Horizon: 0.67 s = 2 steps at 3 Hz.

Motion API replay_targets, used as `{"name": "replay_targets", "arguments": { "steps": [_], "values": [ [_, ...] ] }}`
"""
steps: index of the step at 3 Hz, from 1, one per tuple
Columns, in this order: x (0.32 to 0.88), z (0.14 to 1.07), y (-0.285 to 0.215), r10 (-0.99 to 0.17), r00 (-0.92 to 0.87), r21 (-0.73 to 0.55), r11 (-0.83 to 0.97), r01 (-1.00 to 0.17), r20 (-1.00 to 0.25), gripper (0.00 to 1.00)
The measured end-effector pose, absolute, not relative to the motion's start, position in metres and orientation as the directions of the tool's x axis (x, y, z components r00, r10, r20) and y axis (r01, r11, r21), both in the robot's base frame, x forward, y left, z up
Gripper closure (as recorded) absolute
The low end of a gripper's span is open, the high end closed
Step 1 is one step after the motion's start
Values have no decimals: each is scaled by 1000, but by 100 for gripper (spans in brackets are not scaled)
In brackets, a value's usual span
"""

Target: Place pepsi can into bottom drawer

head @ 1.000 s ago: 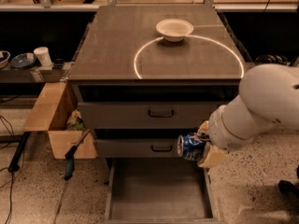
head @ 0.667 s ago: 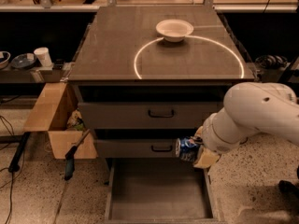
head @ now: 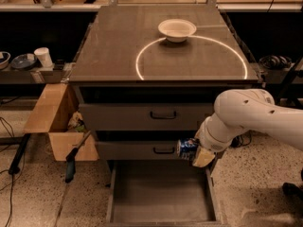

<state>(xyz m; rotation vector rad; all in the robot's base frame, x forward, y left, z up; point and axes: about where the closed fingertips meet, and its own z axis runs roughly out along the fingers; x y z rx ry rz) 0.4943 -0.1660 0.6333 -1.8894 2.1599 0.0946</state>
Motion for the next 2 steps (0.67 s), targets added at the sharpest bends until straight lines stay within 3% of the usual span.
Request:
{"name": "replay_targets", "arguments": {
  "steps": [2],
  "values": [
    [448,622,-166,-950,-131,-99,165,-981,-284,100]
  ]
}}
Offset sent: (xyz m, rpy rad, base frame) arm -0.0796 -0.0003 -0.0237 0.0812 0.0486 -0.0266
